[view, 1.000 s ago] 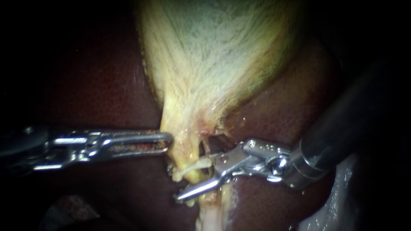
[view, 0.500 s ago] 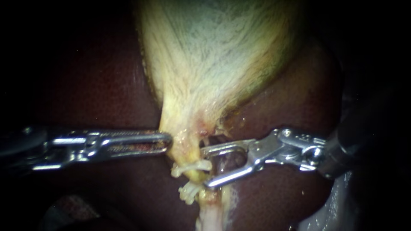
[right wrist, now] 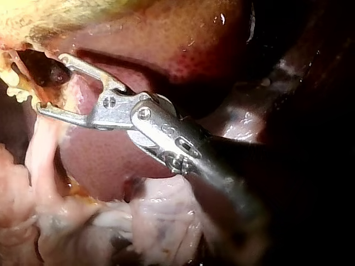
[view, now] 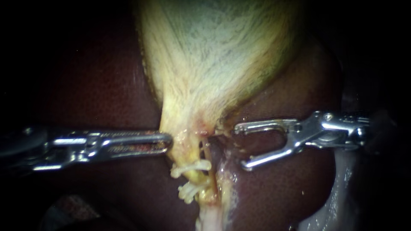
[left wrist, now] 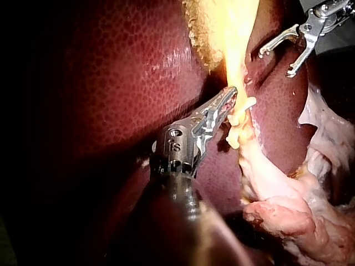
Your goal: Going back third clip left tube
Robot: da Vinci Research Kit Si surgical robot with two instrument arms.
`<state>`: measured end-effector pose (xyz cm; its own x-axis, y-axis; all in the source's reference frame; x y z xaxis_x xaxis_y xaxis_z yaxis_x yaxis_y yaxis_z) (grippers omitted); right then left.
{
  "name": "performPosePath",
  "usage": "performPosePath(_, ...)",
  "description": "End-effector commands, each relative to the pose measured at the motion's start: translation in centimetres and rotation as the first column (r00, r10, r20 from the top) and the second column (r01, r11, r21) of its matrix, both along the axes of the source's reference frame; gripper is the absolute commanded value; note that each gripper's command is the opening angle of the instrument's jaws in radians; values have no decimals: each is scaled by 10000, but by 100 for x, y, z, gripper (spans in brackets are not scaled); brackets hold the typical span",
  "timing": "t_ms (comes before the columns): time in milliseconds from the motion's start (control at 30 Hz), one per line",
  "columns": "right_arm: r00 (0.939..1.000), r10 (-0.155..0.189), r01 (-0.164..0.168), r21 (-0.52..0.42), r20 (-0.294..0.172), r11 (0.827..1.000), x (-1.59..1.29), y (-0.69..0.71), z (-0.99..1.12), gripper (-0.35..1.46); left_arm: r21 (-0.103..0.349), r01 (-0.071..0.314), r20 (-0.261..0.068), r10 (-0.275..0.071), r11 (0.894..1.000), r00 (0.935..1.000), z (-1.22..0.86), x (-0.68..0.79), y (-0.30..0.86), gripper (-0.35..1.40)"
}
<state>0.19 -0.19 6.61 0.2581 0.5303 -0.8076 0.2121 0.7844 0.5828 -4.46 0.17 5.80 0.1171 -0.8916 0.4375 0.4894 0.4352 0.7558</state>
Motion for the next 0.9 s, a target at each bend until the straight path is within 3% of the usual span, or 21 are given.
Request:
performPosePath(33, 10000, 9, -8, -125, 34, 9999, -2, 0, 0, 59, 0, 5, -8, -5, 10000, 10000, 1, -1, 0, -35)
performPosePath(233, 10000, 55, -54, -136, 65, 9999, -2, -3, -1, 60, -26, 29, -30, -29, 10000, 10000, 9, -8, 1, -35)
performPosePath(533, 10000, 61, -61, -143, 59, 9999, -1, -5, -4, 60, -33, -11, -68, 11, 10000, 10000, 27, -32, 1, -35)
performPosePath(900, 10000, 48, -48, -140, 36, 9999, 1, -7, -6, 60, -21, -35, -156, 35, 10000, 9999, 41, -39, 7, -35)
